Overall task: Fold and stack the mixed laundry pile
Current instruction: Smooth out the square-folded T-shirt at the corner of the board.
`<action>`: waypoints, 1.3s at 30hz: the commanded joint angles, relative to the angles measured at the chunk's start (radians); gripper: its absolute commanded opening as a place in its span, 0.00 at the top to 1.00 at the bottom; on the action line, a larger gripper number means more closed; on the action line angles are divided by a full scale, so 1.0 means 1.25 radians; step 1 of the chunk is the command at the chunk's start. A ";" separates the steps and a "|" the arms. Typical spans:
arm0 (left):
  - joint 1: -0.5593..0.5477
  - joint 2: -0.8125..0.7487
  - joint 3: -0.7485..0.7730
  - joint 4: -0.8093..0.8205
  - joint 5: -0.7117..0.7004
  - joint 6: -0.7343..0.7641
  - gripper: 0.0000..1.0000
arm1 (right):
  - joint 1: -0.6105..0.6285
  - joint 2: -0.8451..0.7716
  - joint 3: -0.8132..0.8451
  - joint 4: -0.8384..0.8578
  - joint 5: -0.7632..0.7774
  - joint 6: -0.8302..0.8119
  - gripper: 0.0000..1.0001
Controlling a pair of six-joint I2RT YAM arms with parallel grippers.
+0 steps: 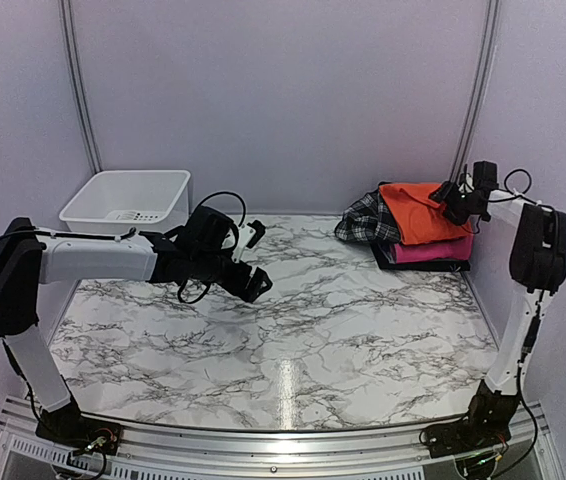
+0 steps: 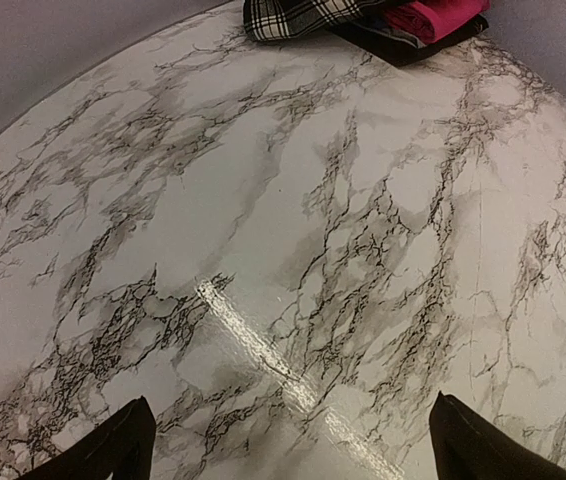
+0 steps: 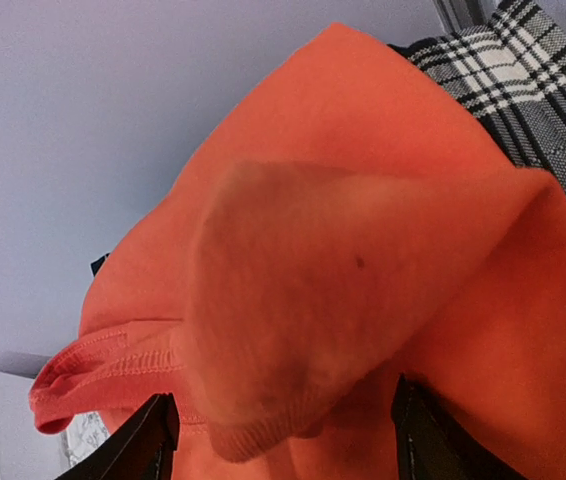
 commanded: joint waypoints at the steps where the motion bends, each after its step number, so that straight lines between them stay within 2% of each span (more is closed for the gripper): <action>1: 0.007 -0.014 0.010 -0.013 -0.006 0.006 0.01 | 0.006 0.039 0.065 0.065 -0.039 0.050 0.32; 5: 0.007 -0.014 0.007 -0.014 -0.007 0.007 0.01 | 0.006 0.065 0.079 0.115 -0.072 0.088 0.38; 9: 0.008 -0.013 0.006 -0.016 -0.007 0.006 0.01 | -0.002 0.086 0.088 0.190 -0.109 0.147 0.39; 14: 0.012 -0.013 0.007 -0.020 -0.005 0.009 0.01 | -0.025 0.132 0.101 0.380 -0.171 0.261 0.43; 20: 0.015 -0.013 0.007 -0.036 -0.004 0.014 0.01 | -0.037 0.223 0.198 0.521 -0.220 0.419 0.39; 28: 0.023 -0.022 0.001 -0.049 -0.009 0.018 0.01 | -0.052 0.291 0.283 0.507 -0.237 0.432 0.33; 33: 0.035 -0.038 0.010 -0.047 -0.020 -0.014 0.01 | -0.052 0.268 0.314 0.518 -0.301 0.417 0.29; 39: 0.078 -0.071 0.044 -0.008 -0.068 -0.113 0.01 | -0.055 0.163 0.318 0.373 -0.306 0.250 0.21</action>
